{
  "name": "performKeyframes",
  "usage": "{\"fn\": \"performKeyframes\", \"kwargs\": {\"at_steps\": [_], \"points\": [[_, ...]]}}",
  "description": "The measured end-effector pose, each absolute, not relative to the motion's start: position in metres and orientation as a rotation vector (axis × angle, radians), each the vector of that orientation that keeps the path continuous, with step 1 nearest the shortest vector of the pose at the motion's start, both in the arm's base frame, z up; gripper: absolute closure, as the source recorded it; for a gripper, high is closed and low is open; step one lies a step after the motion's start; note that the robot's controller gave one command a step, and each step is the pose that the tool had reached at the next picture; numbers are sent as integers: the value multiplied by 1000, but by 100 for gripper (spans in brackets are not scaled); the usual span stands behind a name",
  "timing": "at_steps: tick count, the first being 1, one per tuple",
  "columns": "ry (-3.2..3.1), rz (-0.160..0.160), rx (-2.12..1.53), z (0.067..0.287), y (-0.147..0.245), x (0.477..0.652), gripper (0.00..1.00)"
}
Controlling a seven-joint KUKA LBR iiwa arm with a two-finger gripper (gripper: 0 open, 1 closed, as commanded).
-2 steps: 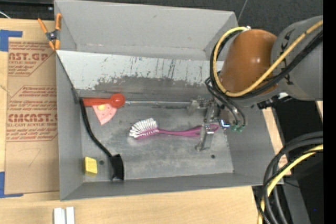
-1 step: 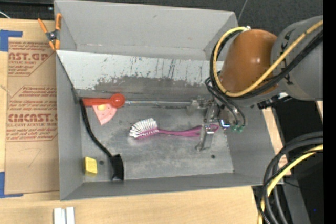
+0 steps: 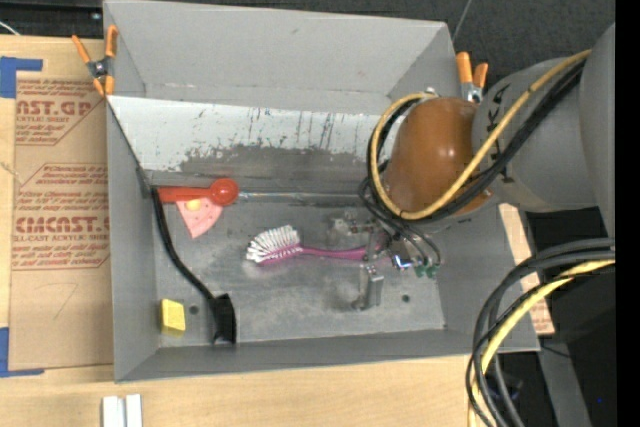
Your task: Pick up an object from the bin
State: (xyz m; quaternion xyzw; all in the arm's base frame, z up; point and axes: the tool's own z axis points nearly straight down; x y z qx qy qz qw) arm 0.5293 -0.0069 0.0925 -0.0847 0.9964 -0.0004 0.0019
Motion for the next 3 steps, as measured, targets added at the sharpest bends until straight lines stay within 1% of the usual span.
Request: {"fn": "performKeyframes", "kwargs": {"at_steps": [1, 2, 3], "points": [[3114, -3, -366, 80, -28, 538, 100], [3114, -3, -366, 81, -28, 538, 100], [3117, -2, -367, 184, -32, 541, 100]]}}
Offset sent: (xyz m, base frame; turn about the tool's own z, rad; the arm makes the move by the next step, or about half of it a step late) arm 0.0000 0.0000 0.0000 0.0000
